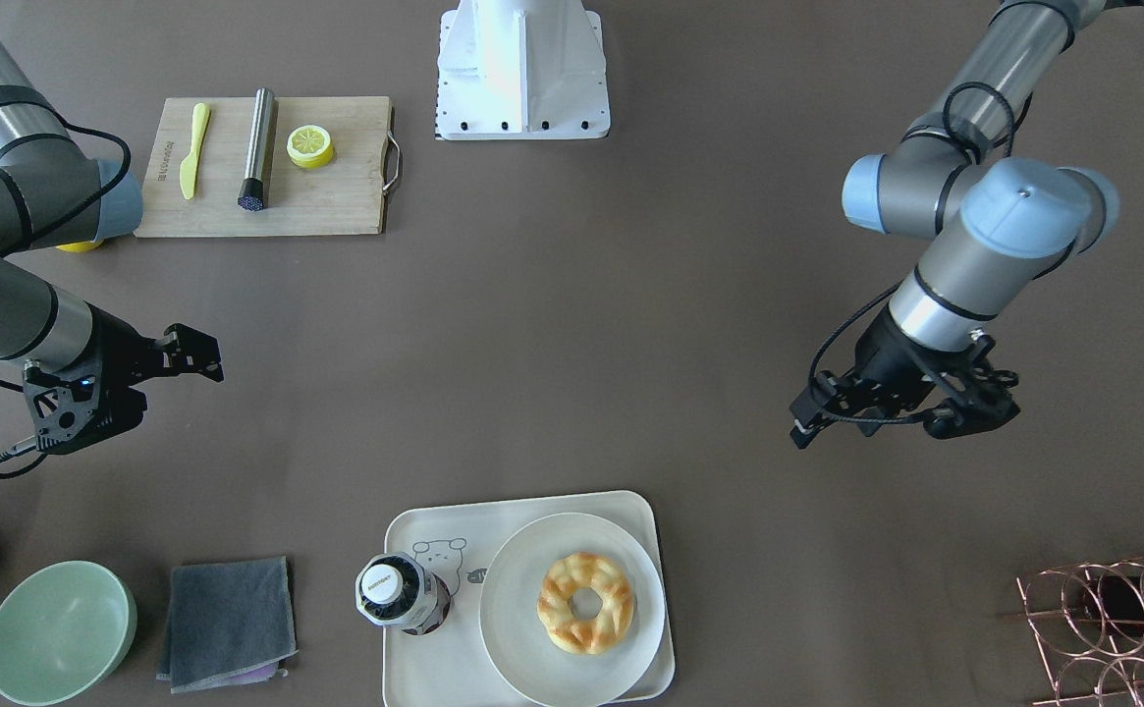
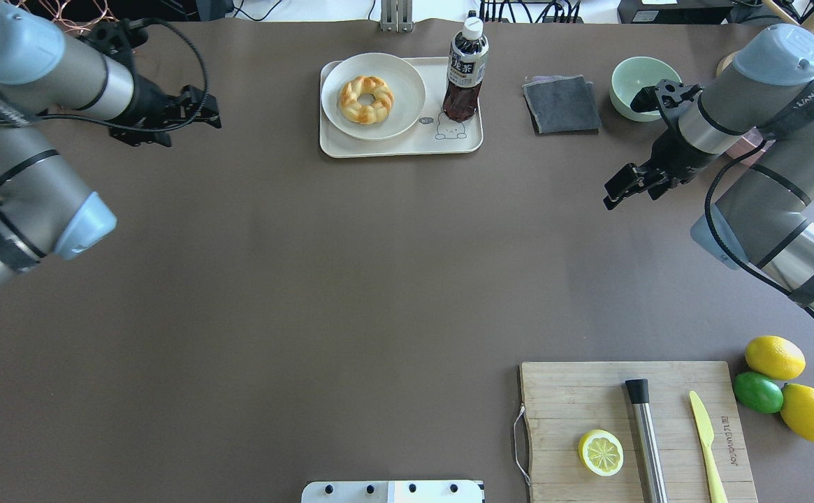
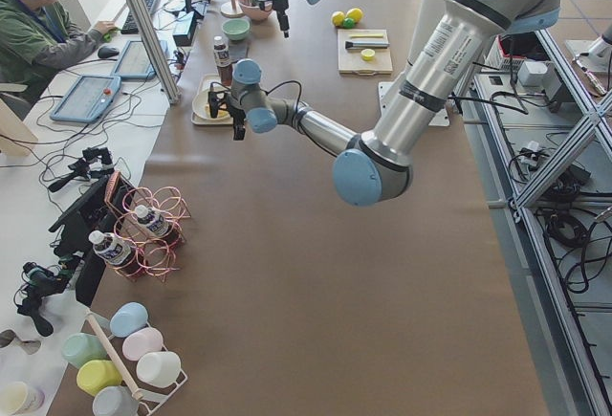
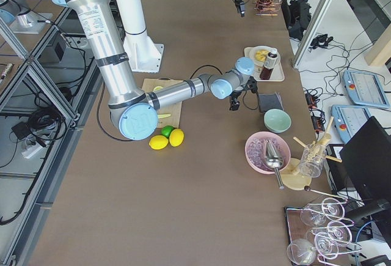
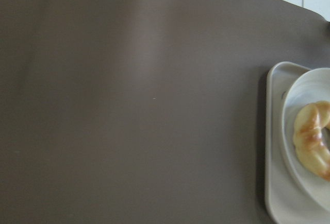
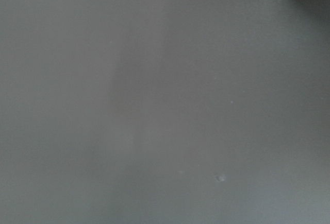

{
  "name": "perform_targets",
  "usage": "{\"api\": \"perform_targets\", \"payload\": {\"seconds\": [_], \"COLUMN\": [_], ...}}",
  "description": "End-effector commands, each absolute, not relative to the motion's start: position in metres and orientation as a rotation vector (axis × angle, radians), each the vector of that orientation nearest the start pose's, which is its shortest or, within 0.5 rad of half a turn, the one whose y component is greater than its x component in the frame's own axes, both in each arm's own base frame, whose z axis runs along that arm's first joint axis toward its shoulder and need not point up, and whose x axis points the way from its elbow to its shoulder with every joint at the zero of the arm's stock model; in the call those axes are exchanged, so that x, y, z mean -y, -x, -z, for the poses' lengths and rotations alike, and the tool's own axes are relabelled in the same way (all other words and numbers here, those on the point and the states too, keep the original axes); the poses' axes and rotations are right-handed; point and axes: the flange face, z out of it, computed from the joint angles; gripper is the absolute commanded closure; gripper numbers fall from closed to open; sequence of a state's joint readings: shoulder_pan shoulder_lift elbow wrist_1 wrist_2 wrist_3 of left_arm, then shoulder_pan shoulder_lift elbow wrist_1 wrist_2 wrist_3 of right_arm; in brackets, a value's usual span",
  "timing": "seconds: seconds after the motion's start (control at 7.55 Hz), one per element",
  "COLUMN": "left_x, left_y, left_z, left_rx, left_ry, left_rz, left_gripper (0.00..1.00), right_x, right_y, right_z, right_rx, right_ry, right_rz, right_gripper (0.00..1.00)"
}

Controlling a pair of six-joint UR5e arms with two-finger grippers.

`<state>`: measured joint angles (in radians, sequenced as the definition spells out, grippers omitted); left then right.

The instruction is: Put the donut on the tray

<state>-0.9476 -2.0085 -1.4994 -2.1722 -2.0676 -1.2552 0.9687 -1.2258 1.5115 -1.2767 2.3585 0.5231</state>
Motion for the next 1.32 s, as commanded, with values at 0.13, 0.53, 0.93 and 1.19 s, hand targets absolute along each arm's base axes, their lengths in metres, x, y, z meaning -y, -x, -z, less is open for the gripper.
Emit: {"api": "perform_targets", "payload": {"seconds": [0.13,0.53,0.93,1.19], "left_x": [0.516,0.484,0.459,0.428], "left_y": [-0.098,0.046,0.120,0.134], "left_z": [-0.521,-0.594,-0.614,-0.639], "left_rx": [-0.899,-0.754,-0.768,-0.769], "left_ry": [-0.238,-0.252,-0.222,-0.211], "left_rz": [0.114,-0.017,-0.037,-0.020], "left_gripper": [0.02,0.01,0.01,0.01], "right_x": [0.578,0.570,0.566,0.556], "right_y": [0.233,0.109,-0.017,-0.069], "right_z": [-0.503,-0.584,-0.624,-0.632], "right_rx": [0.900,0.819,0.603,0.605], "right_ry": [-0.056,-0.125,0.017,0.040], "right_rz": [0.191,0.201,0.195,0.178], "right_gripper": [0.00,0.00,0.00,0.00]}}
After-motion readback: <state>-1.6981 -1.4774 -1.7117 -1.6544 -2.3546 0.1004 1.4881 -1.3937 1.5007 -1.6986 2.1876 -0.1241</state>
